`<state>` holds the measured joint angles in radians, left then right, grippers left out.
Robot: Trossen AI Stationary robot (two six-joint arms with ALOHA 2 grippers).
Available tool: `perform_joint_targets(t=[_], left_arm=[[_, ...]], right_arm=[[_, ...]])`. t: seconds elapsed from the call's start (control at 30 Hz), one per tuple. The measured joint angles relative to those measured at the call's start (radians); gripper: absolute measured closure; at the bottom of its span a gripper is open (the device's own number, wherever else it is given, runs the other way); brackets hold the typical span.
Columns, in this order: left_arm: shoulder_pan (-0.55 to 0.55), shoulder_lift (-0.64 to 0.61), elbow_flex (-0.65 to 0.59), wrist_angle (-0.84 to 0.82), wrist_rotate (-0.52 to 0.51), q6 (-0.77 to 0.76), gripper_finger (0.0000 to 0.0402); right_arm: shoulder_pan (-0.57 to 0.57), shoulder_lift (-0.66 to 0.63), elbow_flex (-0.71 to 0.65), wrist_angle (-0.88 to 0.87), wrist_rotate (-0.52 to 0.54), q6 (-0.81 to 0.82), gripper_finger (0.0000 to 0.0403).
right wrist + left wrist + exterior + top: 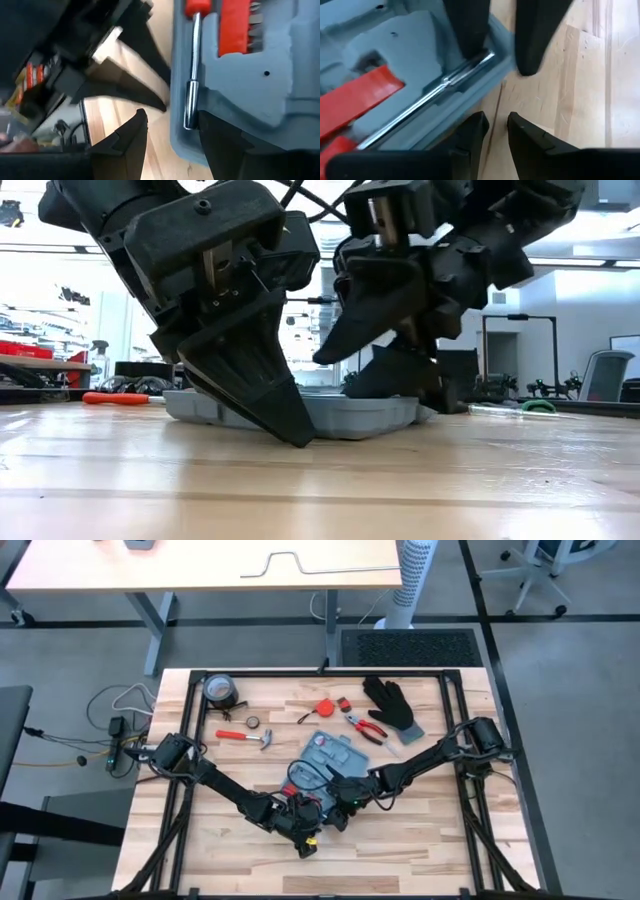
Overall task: Prefit tool cases
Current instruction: Remove the orange nut driver from the gray toolbox
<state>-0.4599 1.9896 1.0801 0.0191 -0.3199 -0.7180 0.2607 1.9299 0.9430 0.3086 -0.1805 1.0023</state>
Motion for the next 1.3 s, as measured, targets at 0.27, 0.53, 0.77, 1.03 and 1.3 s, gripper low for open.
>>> perform_joint_targets(t=[0.27, 0.53, 0.77, 1.03, 1.3], left_arm=[[0.0, 0.0, 0.0, 0.0, -0.002, 0.015, 0.0316], [0.0, 0.0, 0.0, 0.007, 0.0, 0.014, 0.0315], [0.0, 0.002, 0.002, 0.04, -0.003, 0.048, 0.0315], [0.007, 0.006, 0.057, 0.036, 0.01, 0.117, 0.0315], [0.009, 0.005, 0.079, -0.008, 0.008, 0.145, 0.0315]], right_arm=[[-0.002, 0.023, 0.01, 0.107, -0.001, 0.049, 0.0221], [-0.008, 0.025, 0.009, 0.124, -0.026, 0.085, 0.0221], [-0.006, 0.024, 0.01, 0.107, -0.033, 0.09, 0.0221], [-0.006, 0.023, 0.01, 0.105, -0.035, 0.098, 0.0233], [-0.006, 0.022, 0.01, 0.107, -0.05, 0.096, 0.0324]])
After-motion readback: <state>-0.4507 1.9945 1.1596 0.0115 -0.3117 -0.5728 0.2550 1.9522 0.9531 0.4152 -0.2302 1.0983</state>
